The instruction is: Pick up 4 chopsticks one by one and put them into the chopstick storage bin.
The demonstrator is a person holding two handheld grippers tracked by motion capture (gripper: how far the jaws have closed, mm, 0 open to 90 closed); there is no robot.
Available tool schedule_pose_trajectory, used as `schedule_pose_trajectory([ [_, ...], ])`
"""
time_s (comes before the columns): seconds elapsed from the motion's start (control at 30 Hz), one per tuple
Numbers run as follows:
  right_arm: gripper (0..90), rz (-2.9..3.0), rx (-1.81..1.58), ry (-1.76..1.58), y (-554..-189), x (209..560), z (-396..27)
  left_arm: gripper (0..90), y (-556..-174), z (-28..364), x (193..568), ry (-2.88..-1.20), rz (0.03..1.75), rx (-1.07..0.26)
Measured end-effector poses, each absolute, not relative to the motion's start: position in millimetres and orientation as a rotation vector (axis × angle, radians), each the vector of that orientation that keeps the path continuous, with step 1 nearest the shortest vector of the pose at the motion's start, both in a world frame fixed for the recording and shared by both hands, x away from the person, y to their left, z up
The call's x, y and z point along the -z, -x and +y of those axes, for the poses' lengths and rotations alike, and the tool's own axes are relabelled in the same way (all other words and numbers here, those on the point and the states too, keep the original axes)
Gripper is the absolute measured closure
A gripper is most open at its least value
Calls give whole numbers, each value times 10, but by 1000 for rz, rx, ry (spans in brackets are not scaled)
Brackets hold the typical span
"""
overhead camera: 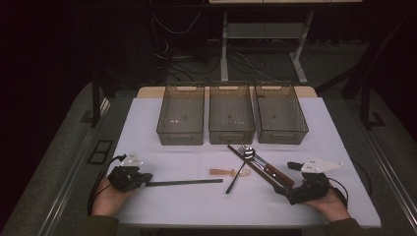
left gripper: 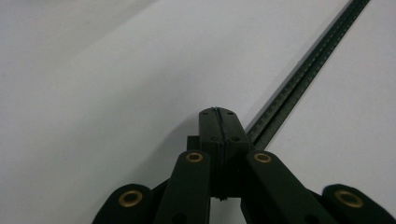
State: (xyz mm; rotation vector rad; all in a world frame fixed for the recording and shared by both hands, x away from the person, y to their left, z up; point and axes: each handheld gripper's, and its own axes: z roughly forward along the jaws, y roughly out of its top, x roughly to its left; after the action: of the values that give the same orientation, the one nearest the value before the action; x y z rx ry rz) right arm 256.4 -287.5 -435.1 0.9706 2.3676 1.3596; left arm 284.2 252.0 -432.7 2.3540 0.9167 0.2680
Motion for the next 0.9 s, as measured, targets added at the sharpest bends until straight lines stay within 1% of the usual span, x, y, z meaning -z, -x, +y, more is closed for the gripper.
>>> schedule_pose_trajectory([
  [0.9,9,2380,-1352,-965,-2564,4372,-2851,892,-2577,2456,4315,-2370,878,-187],
])
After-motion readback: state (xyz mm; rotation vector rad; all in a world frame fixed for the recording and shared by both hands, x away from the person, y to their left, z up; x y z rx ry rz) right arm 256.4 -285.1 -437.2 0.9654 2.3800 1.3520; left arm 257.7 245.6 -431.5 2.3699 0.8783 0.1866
